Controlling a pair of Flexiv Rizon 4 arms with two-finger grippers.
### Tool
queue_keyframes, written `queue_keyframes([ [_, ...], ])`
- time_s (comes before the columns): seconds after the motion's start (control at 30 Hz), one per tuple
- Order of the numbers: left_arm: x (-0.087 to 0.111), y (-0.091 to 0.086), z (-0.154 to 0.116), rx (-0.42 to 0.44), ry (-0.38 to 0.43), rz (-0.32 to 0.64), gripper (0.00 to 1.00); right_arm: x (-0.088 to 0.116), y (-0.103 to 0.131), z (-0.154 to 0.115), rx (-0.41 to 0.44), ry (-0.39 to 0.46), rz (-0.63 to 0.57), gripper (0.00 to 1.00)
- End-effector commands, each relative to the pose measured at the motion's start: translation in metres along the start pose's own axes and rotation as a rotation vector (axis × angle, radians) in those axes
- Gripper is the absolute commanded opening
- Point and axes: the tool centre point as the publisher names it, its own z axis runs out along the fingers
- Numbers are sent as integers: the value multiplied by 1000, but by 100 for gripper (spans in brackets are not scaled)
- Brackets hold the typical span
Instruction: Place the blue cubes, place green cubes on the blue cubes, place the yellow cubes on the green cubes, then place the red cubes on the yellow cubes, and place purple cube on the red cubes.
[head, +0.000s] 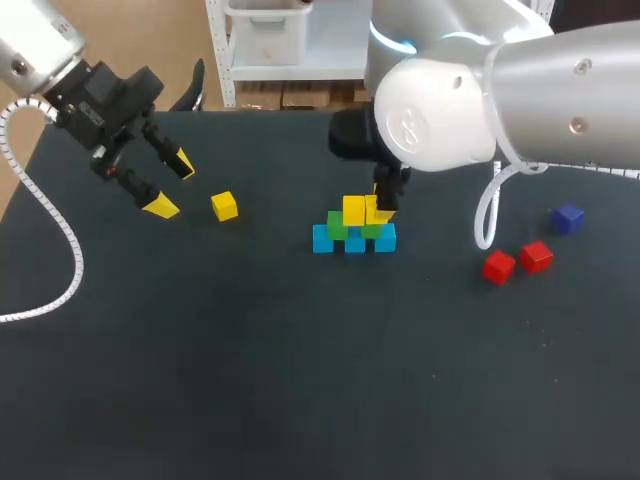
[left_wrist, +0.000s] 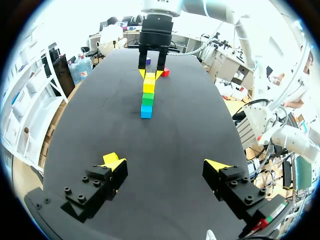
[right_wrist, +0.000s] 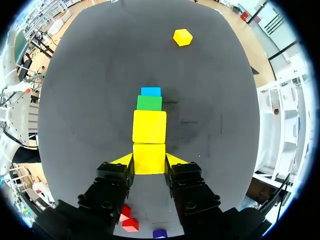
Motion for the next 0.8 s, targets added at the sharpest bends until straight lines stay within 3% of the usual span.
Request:
queue_keyframes([
  [0.03, 0, 1, 0, 1, 0, 2, 100, 1, 1, 0, 2, -4, -1, 9],
  [0.43, 0, 1, 0, 1, 0, 2, 100, 1, 1, 0, 2, -2, 0, 21],
  [0.5, 0, 1, 0, 1, 0, 2, 100, 1, 1, 0, 3, -2, -1, 27],
  [0.8, 0, 1, 0, 1, 0, 2, 100, 0, 1, -1, 4, -2, -3, 32],
])
